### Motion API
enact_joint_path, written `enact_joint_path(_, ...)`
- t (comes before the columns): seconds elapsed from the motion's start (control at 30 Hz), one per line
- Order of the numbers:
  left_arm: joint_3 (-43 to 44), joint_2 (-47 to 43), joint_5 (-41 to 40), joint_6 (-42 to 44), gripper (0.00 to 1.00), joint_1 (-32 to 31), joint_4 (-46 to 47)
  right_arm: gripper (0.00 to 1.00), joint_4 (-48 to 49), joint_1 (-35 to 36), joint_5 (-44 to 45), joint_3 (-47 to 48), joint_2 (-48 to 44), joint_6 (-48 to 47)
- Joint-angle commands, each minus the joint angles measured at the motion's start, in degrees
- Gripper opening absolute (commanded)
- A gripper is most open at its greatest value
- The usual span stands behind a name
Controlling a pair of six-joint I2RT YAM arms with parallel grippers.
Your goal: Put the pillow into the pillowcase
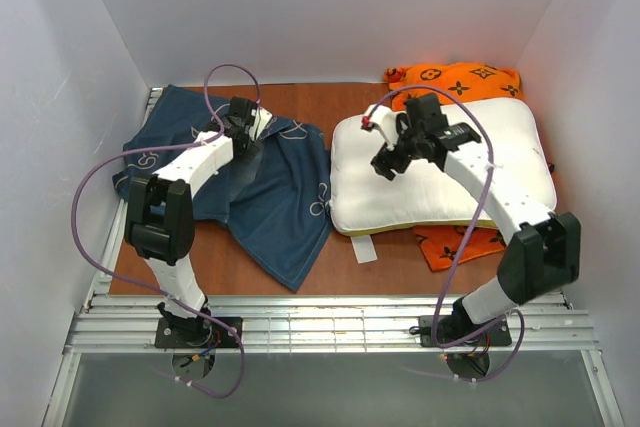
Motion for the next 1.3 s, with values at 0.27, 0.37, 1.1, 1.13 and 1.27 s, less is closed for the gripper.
enact_joint_path(0.27, -1.74, -4.51, 11.43, -9.16, 0.00, 0.54, -5.40, 0.99, -19.68, 6.52, 10.46, 28.23, 25.90, -22.39)
enact_joint_path(0.37, -1.57, -4.77, 12.13, -10.21, 0.00, 0.72, -5.49, 0.99, -21.36, 7.05, 9.40, 22.89, 25.73, -26.44)
enact_joint_path(1.1, 4.32, -4.77, 22.93, -16.28, 0.00, 2.47, -9.09, 0.01, -13.96, -0.23, 1.52, 24.77, 21.45, -19.33)
enact_joint_path(1.13, 4.76, -4.95, 23.38, -16.54, 0.00, 2.47, -9.27, 0.01, -14.85, -0.51, -0.16, 26.88, 20.38, -18.72)
enact_joint_path(1.27, 5.46, -5.92, 24.62, -17.51, 0.00, 3.52, -9.44, 0.01, -15.74, -0.60, -8.23, 30.51, 14.93, -15.47)
